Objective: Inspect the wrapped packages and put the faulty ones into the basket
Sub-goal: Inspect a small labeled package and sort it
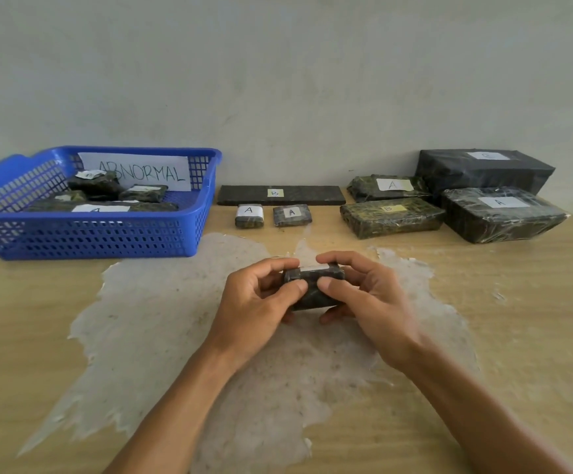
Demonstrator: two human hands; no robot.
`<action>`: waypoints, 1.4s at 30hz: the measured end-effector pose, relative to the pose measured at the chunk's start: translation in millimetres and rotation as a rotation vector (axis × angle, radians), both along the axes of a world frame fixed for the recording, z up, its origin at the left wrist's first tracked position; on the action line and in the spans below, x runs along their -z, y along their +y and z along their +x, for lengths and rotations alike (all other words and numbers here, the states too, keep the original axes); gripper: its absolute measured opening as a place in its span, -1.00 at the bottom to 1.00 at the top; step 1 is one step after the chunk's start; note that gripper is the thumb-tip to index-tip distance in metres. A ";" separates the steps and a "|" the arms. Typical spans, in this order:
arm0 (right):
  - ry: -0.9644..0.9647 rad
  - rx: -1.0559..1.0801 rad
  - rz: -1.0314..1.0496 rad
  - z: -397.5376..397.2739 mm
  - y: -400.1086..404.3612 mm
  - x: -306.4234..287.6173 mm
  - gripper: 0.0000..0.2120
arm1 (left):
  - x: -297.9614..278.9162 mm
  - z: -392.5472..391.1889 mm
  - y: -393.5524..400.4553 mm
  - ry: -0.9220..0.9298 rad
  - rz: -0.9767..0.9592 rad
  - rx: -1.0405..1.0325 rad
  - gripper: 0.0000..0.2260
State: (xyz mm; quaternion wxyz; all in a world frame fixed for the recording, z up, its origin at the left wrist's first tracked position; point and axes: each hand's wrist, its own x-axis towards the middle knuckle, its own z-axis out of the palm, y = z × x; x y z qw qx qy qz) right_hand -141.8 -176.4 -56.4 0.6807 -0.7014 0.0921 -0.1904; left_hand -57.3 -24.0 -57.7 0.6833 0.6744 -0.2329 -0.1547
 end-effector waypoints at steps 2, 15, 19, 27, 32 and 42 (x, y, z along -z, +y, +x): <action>-0.017 0.012 0.031 1.1 1.8 3.2 -0.78 | 1.0 1.1 -0.3 -0.008 -0.018 -0.015 -0.78; -0.030 0.036 0.032 -3.2 2.0 6.2 -0.85 | 4.2 -1.6 -0.7 -0.057 -0.020 0.033 -0.74; -0.022 0.025 0.035 -3.0 2.0 4.8 -0.87 | 1.7 -2.1 -0.7 -0.051 -0.048 0.025 -0.85; -0.033 0.017 0.031 -3.9 2.8 3.7 -0.82 | -0.2 -2.2 0.9 -0.046 -0.069 0.045 -0.87; -0.030 0.031 0.046 -1.5 -0.2 5.0 -0.84 | 0.0 -0.9 -0.2 -0.034 -0.060 0.074 -0.82; -0.037 -0.005 0.035 -0.4 -2.6 5.3 -0.76 | 1.5 -0.7 0.7 -0.089 -0.040 0.070 -0.80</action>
